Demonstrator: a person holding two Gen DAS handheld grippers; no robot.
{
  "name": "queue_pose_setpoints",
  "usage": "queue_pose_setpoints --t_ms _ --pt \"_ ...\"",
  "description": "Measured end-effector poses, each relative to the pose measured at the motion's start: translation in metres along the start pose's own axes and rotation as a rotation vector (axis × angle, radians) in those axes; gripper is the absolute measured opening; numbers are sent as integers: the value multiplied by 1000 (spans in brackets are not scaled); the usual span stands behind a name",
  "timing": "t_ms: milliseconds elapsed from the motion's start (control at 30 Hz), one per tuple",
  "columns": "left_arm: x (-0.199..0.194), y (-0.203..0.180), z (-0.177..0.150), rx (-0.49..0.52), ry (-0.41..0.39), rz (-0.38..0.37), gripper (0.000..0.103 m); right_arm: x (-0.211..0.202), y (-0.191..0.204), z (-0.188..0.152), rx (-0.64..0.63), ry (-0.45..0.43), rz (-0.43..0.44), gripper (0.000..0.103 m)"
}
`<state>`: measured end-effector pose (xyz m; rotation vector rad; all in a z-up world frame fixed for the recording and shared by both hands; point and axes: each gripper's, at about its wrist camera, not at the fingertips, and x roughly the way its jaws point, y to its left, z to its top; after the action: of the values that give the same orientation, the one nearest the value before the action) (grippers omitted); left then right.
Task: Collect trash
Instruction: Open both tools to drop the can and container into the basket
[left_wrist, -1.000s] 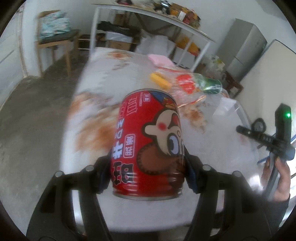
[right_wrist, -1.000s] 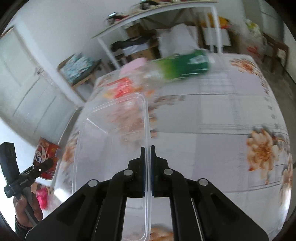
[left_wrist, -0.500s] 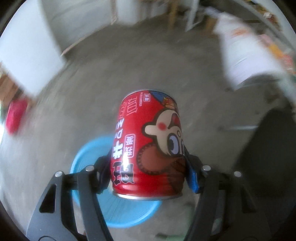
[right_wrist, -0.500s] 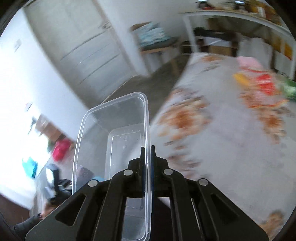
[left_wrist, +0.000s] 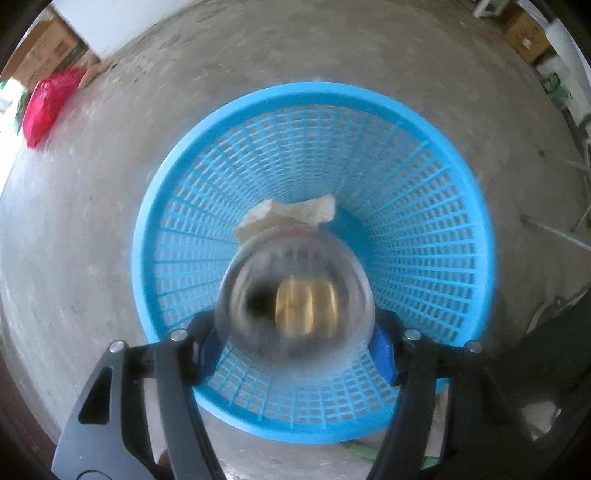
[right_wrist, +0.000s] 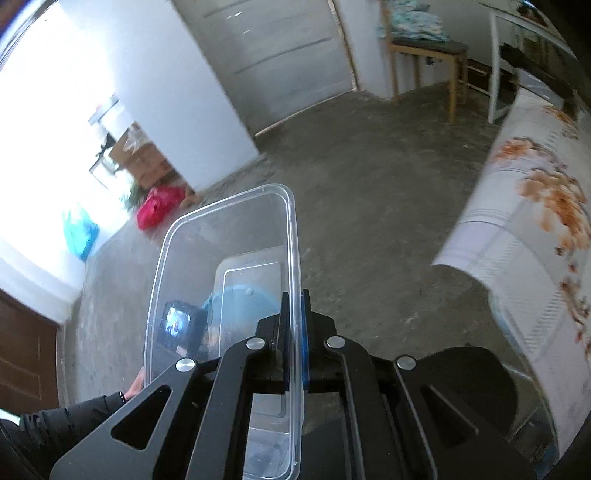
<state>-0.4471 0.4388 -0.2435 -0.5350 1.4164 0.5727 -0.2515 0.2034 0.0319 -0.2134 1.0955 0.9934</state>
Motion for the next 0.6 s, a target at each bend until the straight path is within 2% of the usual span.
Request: queue_pose_setpoints --t_ms 67,333,600 --pt "-1 10 -1 -16 -8 -2 70 9 11 -1 -20 22 1 4" --pt "-16 49 -9 -105 -63 -24 71 47 47 -1 -92 98 13 4" --pt "-22 75 -19 -189 -97 -22 71 114 91 -13 -184 203 11 5"
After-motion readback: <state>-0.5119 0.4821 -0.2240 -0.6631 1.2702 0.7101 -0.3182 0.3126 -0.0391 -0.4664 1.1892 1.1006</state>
